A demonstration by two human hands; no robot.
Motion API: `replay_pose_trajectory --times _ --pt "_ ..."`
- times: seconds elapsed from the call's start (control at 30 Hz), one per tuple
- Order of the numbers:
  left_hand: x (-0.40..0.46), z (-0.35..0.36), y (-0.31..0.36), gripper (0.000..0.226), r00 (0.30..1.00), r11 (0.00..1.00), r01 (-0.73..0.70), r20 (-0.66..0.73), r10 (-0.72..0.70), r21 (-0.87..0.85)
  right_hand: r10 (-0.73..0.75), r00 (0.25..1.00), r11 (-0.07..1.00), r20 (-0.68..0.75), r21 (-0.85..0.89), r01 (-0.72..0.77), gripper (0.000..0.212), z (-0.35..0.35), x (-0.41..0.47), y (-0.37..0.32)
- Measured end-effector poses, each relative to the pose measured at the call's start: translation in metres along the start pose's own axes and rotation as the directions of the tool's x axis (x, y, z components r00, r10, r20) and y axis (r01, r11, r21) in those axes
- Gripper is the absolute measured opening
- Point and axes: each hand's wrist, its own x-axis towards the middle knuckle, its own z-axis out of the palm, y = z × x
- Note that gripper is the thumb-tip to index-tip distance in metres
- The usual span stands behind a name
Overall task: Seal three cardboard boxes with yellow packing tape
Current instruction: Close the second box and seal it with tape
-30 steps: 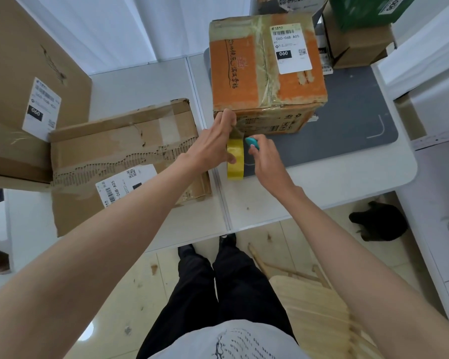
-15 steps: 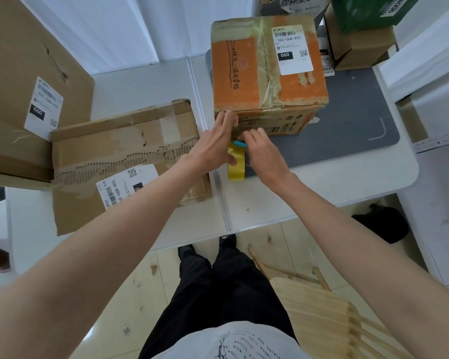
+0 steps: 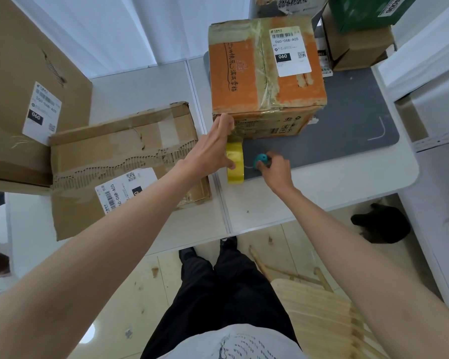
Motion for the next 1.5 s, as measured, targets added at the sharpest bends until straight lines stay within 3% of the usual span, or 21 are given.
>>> replay_pose_trajectory --times 0.07,0.17,0.23,0.33,0.43,0.5,0.63,0.7,0.87,1.07,1.23,1.5 --pt "-0.002 0.000 0.000 0.082 1.000 1.000 0.002 -0.007 -0.002 0.000 0.058 0.997 0.997 -0.044 0.046 -0.056 0.030 0.008 -0.003 -0.003" --pt "-0.004 0.000 0.001 0.081 1.000 1.000 0.013 -0.009 -0.013 -0.018 0.071 0.956 0.956 -0.284 0.292 0.016 0.015 0.012 -0.016 -0.024" --pt "-0.004 0.002 -0.001 0.071 0.999 0.999 0.018 -0.026 -0.019 -0.034 0.147 0.978 0.835 -0.149 0.549 -0.042 0.020 0.013 -0.027 -0.043" --pt "-0.005 0.004 -0.003 0.034 0.993 0.996 -0.012 -0.117 0.002 -0.086 0.169 0.977 0.715 0.130 0.666 -0.212 0.026 0.018 -0.037 -0.056" --pt "-0.006 0.004 -0.002 0.022 0.977 0.996 0.029 -0.207 -0.046 -0.086 0.077 0.991 0.704 0.111 0.697 -0.133 0.027 0.024 -0.043 -0.056" --pt "-0.004 0.008 -0.002 0.016 0.947 0.982 0.118 -0.282 -0.156 -0.147 0.027 0.998 0.707 0.063 0.705 -0.064 0.026 0.029 -0.048 -0.054" --pt "0.005 0.010 0.002 0.011 0.783 0.846 0.255 -0.413 -0.465 -0.468 -0.005 1.000 0.701 0.021 0.713 -0.012 0.022 0.032 -0.057 -0.042" --pt "0.006 -0.001 0.003 0.012 0.755 0.803 0.236 -0.417 -0.506 -0.547 -0.011 1.000 0.696 0.022 0.718 -0.008 0.023 0.031 -0.059 -0.039" --pt "-0.007 -0.020 -0.003 0.030 0.904 0.875 0.211 -0.253 -0.344 -0.436 -0.023 1.000 0.684 0.016 0.729 0.004 0.023 0.032 -0.058 -0.042" --pt "-0.013 -0.012 0.002 0.063 0.980 0.983 0.181 -0.081 -0.183 -0.025 -0.020 1.000 0.650 -0.002 0.760 0.014 0.023 0.034 -0.057 -0.044" --pt "-0.005 -0.002 0.006 0.043 0.987 0.955 0.152 0.002 -0.158 0.255 -0.031 0.999 0.637 -0.016 0.770 0.032 0.023 0.036 -0.057 -0.046" --pt "-0.012 0.004 0.011 0.020 0.988 0.962 0.140 -0.096 -0.120 0.233 -0.039 0.999 0.617 -0.010 0.786 0.032 0.022 0.039 -0.058 -0.048"
